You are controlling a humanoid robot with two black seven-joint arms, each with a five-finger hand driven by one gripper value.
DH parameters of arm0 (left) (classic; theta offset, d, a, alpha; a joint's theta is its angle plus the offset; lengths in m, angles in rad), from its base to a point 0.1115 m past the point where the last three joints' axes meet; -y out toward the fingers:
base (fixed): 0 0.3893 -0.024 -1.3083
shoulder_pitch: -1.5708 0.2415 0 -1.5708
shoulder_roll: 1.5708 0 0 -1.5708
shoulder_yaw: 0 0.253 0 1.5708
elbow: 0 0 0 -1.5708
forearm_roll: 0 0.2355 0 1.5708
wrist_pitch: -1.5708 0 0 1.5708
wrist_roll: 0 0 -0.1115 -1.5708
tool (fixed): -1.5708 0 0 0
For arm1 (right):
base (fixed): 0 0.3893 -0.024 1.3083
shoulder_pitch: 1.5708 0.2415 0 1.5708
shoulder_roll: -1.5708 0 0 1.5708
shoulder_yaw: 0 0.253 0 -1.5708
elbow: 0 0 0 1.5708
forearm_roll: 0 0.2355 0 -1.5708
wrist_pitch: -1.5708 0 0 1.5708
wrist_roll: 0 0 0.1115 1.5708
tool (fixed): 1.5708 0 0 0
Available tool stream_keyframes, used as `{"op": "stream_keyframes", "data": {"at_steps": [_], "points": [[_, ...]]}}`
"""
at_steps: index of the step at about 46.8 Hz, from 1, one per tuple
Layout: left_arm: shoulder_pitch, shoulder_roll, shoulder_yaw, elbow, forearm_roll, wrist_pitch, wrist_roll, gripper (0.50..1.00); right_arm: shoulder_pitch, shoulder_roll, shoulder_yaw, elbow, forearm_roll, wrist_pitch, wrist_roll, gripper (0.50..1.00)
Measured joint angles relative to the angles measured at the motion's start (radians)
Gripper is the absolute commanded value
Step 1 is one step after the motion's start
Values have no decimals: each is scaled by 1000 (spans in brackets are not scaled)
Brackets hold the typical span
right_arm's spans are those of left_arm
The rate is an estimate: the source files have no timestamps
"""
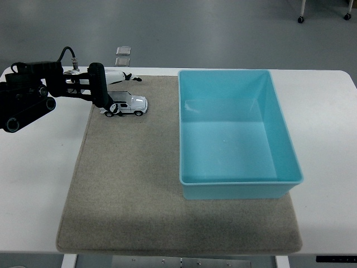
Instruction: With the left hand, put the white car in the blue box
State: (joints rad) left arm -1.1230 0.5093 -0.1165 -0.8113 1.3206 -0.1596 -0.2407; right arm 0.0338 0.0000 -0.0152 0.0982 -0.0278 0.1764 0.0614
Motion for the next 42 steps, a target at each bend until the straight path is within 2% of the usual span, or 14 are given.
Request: {"op": "stream_keyframes", "data": {"at_steps": [15,25,27,32,42], "points": [[1,3,0,0,30,11,-2,806,0,0,0,0,0,0,0,936],[1,2,1,0,37,29,-2,656,0,0,0,0,0,0,0,936],[1,2,1,0,38,29,-2,604,0,0,0,0,0,0,0,936],[0,4,1,0,60,30,-2,521,0,0,0,0,0,0,0,936],[0,5,0,-2,83,31,-2,516,0,0,0,0,0,0,0,936]]}}
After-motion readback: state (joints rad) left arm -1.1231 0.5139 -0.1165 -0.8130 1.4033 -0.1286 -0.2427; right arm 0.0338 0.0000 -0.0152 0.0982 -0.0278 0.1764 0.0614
